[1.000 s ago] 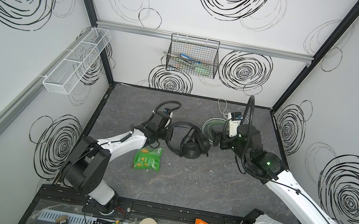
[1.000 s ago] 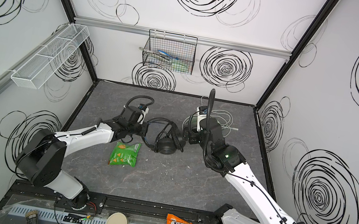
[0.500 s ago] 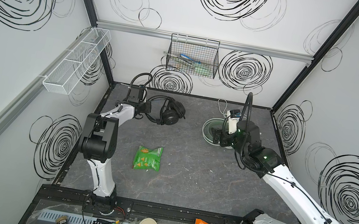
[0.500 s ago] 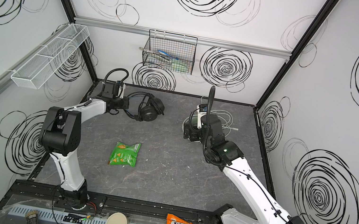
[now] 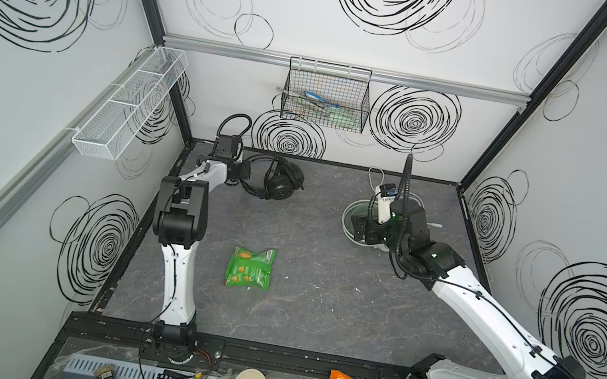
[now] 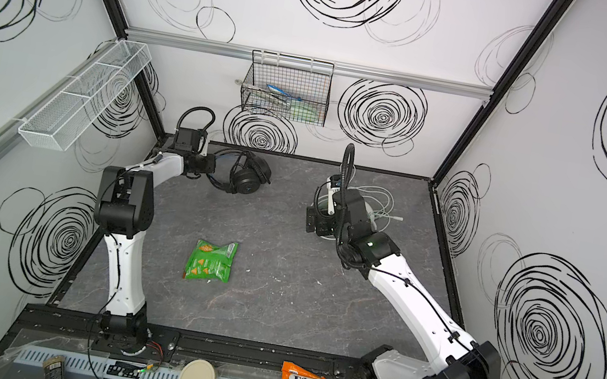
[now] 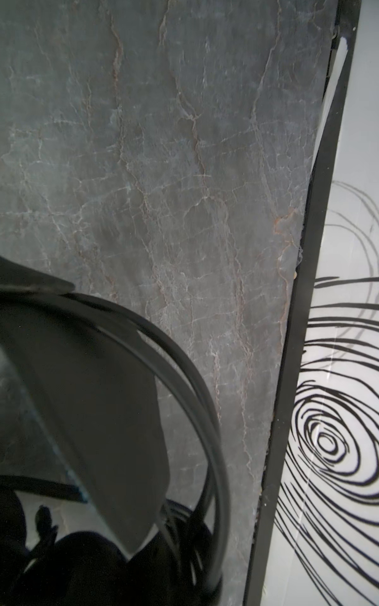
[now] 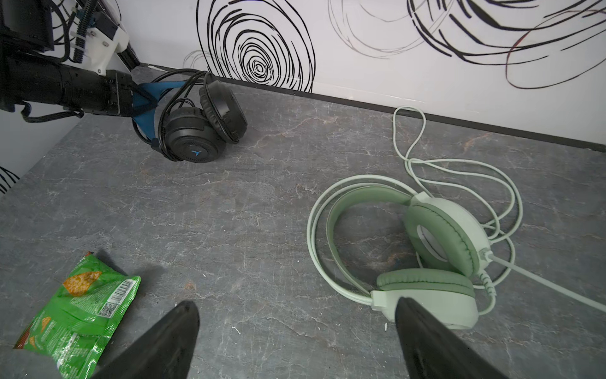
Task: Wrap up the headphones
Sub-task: 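Carry the black headset farther from the robot with the left gripper and release it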
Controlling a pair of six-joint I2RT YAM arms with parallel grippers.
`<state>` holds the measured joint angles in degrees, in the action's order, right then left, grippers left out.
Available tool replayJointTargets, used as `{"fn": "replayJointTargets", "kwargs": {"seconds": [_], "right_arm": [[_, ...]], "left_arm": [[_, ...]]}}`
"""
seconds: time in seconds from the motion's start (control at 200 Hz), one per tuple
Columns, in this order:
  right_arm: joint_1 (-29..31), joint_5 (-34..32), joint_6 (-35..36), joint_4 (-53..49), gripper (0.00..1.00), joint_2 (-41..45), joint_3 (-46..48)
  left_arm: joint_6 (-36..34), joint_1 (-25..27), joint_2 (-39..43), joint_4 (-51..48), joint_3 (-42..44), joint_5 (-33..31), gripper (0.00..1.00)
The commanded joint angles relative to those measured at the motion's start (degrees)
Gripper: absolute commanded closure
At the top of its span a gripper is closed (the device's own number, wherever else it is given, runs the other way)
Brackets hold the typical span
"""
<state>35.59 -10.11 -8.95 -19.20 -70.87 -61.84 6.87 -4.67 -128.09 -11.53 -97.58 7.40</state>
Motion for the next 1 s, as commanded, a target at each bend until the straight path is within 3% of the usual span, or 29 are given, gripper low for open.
{"fn": "replayJointTargets", "kwargs": {"seconds": [0.0, 0.06, 0.18, 0.355, 0.455, 0.665, 0.81, 0.996], "right_arm": [[-0.3, -0.1, 0.3, 2.0, 0.03, -0.4, -2.7], [-0.3, -0.9, 0.3, 1.9, 0.03, -0.7, -3.9], [-0.2, -1.7, -0.1, 3.3, 0.03, 0.2, -6.7], [-0.2, -4.6, 0.2, 2.0, 0.03, 0.3, -10.6], [-0.3, -5.6, 0.3, 1.3, 0.03, 0.9, -11.4], [-0.2, -7.4, 0.9, -0.2, 0.03, 1.9, -12.2], [-0.2, -8.4, 1.0, -0.5, 0.03, 2.8, -11.8], [-0.7, -11.3, -0.6, -3.1, 0.03, 1.9, -10.9]], "left_arm": [[-0.1, -1.1, -1.5, -0.8, -4.8, 2.3, 1.00], [-0.5, -0.9, -1.5, -0.8, -4.6, 1.9, 0.97], [-1.0, -0.8, -1.3, -0.2, -2.9, 1.3, 0.79], [-0.3, -0.8, -1.5, -0.1, -2.1, 1.0, 0.76], [0.5, -1.0, -1.6, -0.7, -2.6, 0.1, 0.58], [1.8, -1.9, -1.1, -3.3, -4.5, 0.4, 0.33], [1.6, -2.2, 2.1, -5.0, -4.2, 0.8, 0.29], [3.2, -2.7, 10.8, -7.4, 0.6, -1.9, 0.11]]}}
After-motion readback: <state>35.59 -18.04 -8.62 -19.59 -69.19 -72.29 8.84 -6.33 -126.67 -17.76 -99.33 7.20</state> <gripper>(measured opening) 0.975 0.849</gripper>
